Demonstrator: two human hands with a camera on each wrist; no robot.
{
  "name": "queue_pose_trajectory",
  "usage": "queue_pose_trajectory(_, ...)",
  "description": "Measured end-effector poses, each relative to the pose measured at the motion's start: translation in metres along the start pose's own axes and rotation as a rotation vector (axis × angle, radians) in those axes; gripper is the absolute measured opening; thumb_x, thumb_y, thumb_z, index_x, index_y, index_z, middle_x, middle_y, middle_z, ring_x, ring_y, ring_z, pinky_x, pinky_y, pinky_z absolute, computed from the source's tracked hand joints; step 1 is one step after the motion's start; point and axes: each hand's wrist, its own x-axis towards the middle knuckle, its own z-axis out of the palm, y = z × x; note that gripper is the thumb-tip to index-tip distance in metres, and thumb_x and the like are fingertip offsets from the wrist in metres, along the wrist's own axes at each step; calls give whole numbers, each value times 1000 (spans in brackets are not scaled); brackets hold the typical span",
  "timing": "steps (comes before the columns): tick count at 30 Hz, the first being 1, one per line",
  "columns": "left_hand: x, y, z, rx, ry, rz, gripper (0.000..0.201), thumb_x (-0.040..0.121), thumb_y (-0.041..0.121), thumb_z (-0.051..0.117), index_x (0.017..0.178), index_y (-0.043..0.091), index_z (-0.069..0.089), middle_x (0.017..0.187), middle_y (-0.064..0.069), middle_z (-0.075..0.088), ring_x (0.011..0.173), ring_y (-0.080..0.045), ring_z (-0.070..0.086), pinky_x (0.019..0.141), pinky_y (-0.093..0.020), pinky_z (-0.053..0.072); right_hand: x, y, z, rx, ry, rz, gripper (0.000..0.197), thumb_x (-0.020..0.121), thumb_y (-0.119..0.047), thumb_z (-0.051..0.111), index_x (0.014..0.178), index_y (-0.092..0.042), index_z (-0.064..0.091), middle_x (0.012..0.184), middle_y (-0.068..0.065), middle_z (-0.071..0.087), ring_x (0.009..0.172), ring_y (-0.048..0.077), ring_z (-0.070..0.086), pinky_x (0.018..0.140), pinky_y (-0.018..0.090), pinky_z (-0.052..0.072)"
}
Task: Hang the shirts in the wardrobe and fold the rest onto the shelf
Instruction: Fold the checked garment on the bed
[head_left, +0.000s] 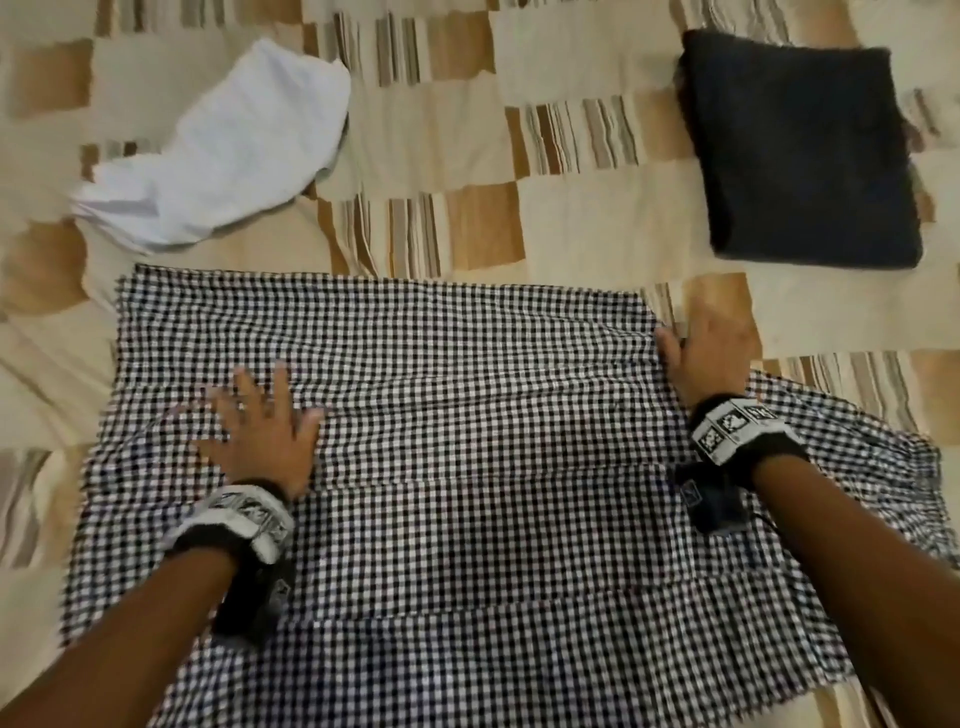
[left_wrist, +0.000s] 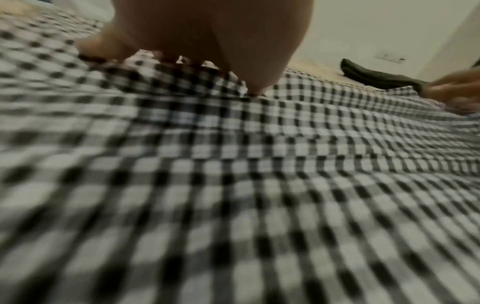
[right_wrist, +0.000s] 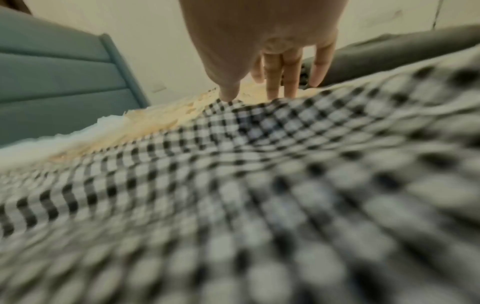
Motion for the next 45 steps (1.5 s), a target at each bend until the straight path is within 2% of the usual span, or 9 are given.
queue_pose_trajectory(5, 36, 64, -27, -73, -160, 154, 60, 97, 52, 16, 148, 33, -10, 156, -4, -19, 143, -33, -17, 104, -74, 4, 42, -57, 4, 241, -20, 38, 27, 95, -22, 52, 113, -5, 63, 113, 18, 64, 108, 36, 55, 98, 45, 37)
queue_pose_trajectory(9, 99, 55, -70, -43, 92, 276, 54, 99, 33, 35, 149, 24, 16, 155, -11, 14, 143, -35, 7, 103, -73, 4, 69, -49, -6, 378, 41, 51, 15, 87, -13, 63, 94, -4, 72, 96, 18, 70, 93, 33, 63, 82, 30, 45)
queue_pose_trajectory(18, 191, -39, -130, 493, -230, 372, 41, 97, 45, 36, 135, 33, 46, 144, 4, 44, 140, -23, 26, 114, -55, 0, 64, -45, 4, 237, 21, -41, 17, 92, -25, 57, 92, -13, 68, 89, 16, 70, 84, 36, 62, 76, 45, 51)
queue_pose_trajectory(25, 167, -34, -118, 18, 281, 242, 33, 87, 3, 45, 118, 7, 55, 122, -21, 55, 121, -38, 41, 109, -65, 1, 57, -93, 6, -16, 40, 87, 27, 91, -13, 55, 117, -8, 55, 115, 22, 58, 110, 40, 49, 94, 50, 36)
queue_pose_trajectory(28, 118, -8, -99, -53, 368, 346, 51, 79, -7, 48, 128, 6, 46, 129, -19, 48, 125, -38, 36, 109, -65, 14, 17, -146, -1, 32, 199, -137, 40, 84, -5, 58, 124, -6, 52, 117, 17, 57, 109, 37, 52, 91, 49, 39)
queue_pose_trajectory(31, 37, 25, -51, -64, 227, 622, 46, 86, 9, 49, 132, 14, 45, 135, -10, 50, 130, -33, 37, 106, -67, 22, -64, -205, 14, 28, 141, -456, 26, 74, 2, 58, 99, -7, 62, 98, 12, 62, 90, 34, 60, 77, 45, 48)
queue_pose_trajectory(38, 9, 10, 11, 108, -138, 582, 83, 77, 84, 11, 147, 39, 12, 156, 11, 8, 144, -28, 2, 94, -78, 9, -93, -167, 74, -286, -353, -832, 67, 91, -61, 25, 148, -28, 20, 155, 4, 24, 143, 24, 17, 111, 56, 18)
queue_pose_trajectory(41, 45, -19, -4, 26, -53, 346, 94, 60, 95, 9, 139, 50, -15, 151, 17, -23, 143, -25, -19, 100, -73, -3, -40, -75, 54, -315, -334, -547, 71, 88, -67, 10, 150, -31, 6, 158, 3, 4, 146, 26, 2, 115, 56, 5)
queue_pose_trajectory(45, 103, -91, -33, 8, -180, 42, 100, 57, 96, 12, 144, 49, -8, 157, 7, -15, 143, -30, -14, 108, -69, 1, -5, 7, 12, -172, -380, 214, 75, 89, -68, 11, 151, -27, -4, 160, 4, -6, 146, 29, -1, 113, 60, 6)
